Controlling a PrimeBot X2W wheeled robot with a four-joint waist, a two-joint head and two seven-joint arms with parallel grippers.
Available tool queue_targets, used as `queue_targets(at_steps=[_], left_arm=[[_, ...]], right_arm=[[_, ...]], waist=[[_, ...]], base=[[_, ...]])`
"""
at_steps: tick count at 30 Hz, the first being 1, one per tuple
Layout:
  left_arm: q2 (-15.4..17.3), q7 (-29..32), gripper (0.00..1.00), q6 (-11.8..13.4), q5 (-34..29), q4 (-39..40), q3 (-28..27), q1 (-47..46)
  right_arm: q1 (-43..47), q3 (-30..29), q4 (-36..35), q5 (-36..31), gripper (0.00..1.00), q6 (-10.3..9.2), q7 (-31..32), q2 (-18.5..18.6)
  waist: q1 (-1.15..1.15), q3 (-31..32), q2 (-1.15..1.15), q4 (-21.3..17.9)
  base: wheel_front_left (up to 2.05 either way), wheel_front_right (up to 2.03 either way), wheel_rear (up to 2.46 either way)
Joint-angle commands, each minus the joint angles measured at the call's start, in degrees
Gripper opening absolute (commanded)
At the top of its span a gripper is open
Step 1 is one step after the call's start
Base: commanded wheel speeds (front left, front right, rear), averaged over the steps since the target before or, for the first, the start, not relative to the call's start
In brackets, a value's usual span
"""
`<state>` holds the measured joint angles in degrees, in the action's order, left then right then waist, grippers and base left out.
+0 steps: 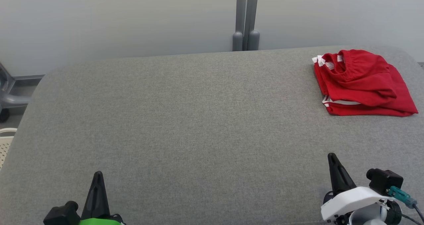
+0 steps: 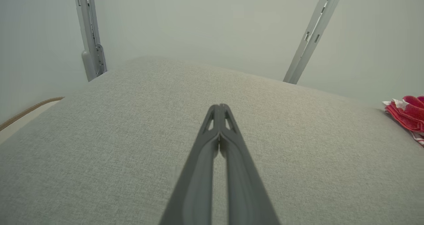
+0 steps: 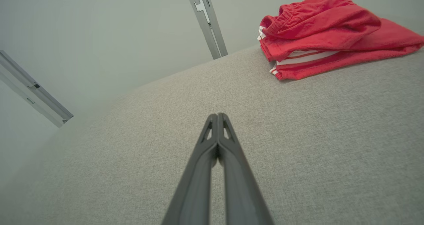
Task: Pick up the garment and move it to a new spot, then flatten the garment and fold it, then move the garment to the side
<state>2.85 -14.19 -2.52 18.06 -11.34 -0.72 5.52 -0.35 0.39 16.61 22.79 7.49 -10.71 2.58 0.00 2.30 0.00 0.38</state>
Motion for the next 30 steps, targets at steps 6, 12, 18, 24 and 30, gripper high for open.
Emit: queue_targets(at_steps=[6, 12, 18, 24, 30], left_arm=[[0.2, 0.2, 0.00, -0.7, 7.9, 0.6, 1.2, -2.6], [0.2, 0.4, 0.00, -1.1, 13.9, 0.4, 2.1, -3.5], [0.2, 0.7, 0.00, -1.4, 19.4, 0.2, 2.8, -4.4], [0.2, 1.0, 0.00, -1.8, 24.7, -0.1, 3.6, -5.2], [0.1, 1.3, 0.00, -2.1, 29.5, -0.3, 4.2, -5.9]], right_arm=[[-2.5, -2.5, -0.4, 7.2, 0.00, 0.00, 3.2, 0.5], [-3.3, -4.2, -0.1, 12.5, 0.00, 0.00, 5.8, 0.7], [-4.0, -5.9, 0.1, 17.4, 0.00, 0.00, 8.2, 0.8], [-4.7, -7.4, 0.4, 22.1, 0.00, 0.00, 10.5, 0.9], [-5.3, -8.9, 0.6, 26.4, 0.00, 0.00, 12.6, 1.0]], waist=[[0.00, -0.1, 0.00, 0.0], [0.00, -0.3, 0.00, 0.0], [0.00, -0.4, 0.00, -0.1], [0.00, -0.6, 0.00, -0.1], [0.00, -0.7, 0.00, -0.1]], base=[[0.00, 0.00, 0.00], [0.00, 0.00, 0.00], [0.00, 0.00, 0.00], [0.00, 0.00, 0.00], [0.00, 0.00, 0.00]])
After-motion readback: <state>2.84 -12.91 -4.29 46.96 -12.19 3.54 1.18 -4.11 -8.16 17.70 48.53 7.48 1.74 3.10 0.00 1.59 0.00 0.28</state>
